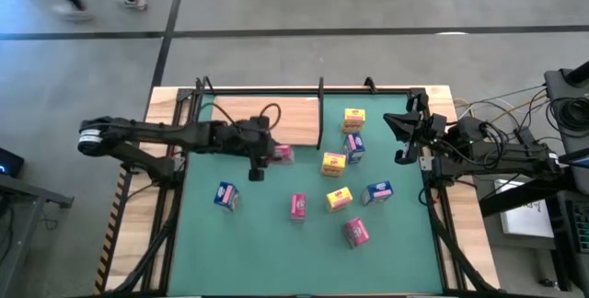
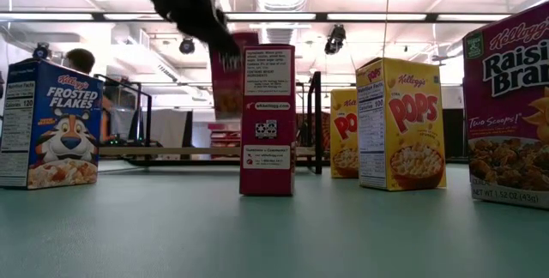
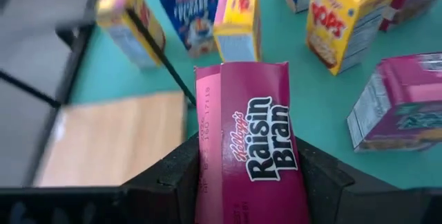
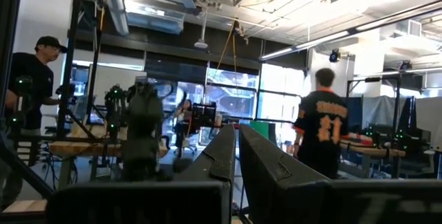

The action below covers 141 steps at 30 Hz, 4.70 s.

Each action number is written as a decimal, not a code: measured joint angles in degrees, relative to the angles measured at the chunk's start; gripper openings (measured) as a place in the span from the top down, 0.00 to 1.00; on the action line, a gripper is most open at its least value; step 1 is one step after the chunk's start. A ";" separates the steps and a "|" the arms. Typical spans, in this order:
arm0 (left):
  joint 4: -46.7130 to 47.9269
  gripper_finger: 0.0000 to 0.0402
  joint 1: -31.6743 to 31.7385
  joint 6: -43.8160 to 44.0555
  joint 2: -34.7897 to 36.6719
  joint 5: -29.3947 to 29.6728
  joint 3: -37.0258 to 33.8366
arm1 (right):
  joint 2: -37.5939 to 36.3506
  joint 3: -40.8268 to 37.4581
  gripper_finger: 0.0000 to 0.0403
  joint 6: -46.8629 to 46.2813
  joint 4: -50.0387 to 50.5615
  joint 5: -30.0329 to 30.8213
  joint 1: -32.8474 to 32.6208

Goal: Stack cereal on shelf
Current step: Put the top pink cereal box on the shelf

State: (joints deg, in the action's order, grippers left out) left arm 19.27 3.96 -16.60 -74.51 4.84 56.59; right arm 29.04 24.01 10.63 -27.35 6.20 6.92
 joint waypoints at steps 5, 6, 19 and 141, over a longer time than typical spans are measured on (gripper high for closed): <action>4.56 0.61 5.47 -10.43 1.84 0.05 5.07 | 0.00 0.00 0.97 -0.06 0.02 0.00 0.00; 5.17 0.61 7.11 -11.97 1.87 0.01 5.82 | 0.00 0.00 0.97 -0.06 0.05 -0.01 0.00; 5.09 0.61 34.34 -16.57 -4.82 -13.59 7.44 | 0.00 0.00 0.97 0.00 0.06 0.00 0.00; -6.35 1.00 32.20 -4.81 -12.56 -5.74 1.90 | 0.00 -0.02 0.97 -2.55 4.50 -0.04 0.00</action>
State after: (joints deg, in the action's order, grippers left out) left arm 12.92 36.16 -21.41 -87.07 -0.90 58.50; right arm 29.03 23.99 8.08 -22.85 6.16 6.92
